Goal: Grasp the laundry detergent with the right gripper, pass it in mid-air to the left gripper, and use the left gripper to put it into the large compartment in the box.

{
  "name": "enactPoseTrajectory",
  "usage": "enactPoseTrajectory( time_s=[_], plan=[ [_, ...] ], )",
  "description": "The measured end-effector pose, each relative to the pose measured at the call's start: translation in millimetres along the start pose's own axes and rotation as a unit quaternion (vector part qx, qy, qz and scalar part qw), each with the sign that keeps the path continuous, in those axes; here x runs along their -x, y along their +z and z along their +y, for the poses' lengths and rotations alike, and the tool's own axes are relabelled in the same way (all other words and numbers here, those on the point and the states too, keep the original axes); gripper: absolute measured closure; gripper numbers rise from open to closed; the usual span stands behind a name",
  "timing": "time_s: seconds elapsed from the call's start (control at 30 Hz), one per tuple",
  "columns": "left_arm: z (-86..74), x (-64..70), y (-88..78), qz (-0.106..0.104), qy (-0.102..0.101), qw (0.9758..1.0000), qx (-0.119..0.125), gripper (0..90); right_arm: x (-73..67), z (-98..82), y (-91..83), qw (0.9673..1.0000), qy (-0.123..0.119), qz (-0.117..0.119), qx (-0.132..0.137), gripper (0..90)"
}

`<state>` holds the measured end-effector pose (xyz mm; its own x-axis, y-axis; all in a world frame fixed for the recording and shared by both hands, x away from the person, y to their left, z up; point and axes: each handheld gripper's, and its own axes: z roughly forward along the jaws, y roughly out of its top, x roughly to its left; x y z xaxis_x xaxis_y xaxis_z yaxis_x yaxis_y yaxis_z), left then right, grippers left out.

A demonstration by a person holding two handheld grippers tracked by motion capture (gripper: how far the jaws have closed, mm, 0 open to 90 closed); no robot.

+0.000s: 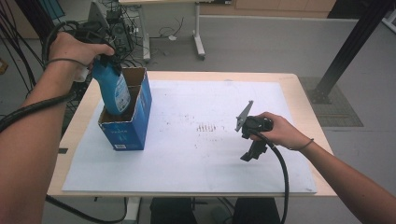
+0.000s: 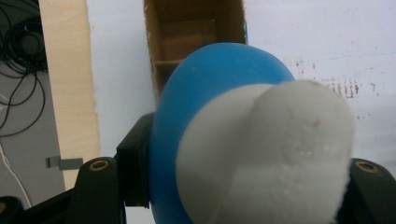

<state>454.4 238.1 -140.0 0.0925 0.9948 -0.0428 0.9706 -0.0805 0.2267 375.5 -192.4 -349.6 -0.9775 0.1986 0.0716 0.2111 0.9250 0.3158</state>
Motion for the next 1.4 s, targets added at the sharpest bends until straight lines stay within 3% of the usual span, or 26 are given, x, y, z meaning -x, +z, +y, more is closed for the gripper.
enactPoseTrajectory(
  time_s=[0.6,1.4],
  plan=[
    [-6.4,0.5,45.6,-0.003,-0.009,0.9993,-0.036,36.4,0.7,-0.1,2.8,1.0,0.002,0.0,0.002,8.8],
    [-14.0,-1.1,91.1,-0.009,-0.026,0.9975,-0.064,36.5,1.7,-5.2,6.7,1.0,0.007,0.002,0.002,8.0]
  ],
)
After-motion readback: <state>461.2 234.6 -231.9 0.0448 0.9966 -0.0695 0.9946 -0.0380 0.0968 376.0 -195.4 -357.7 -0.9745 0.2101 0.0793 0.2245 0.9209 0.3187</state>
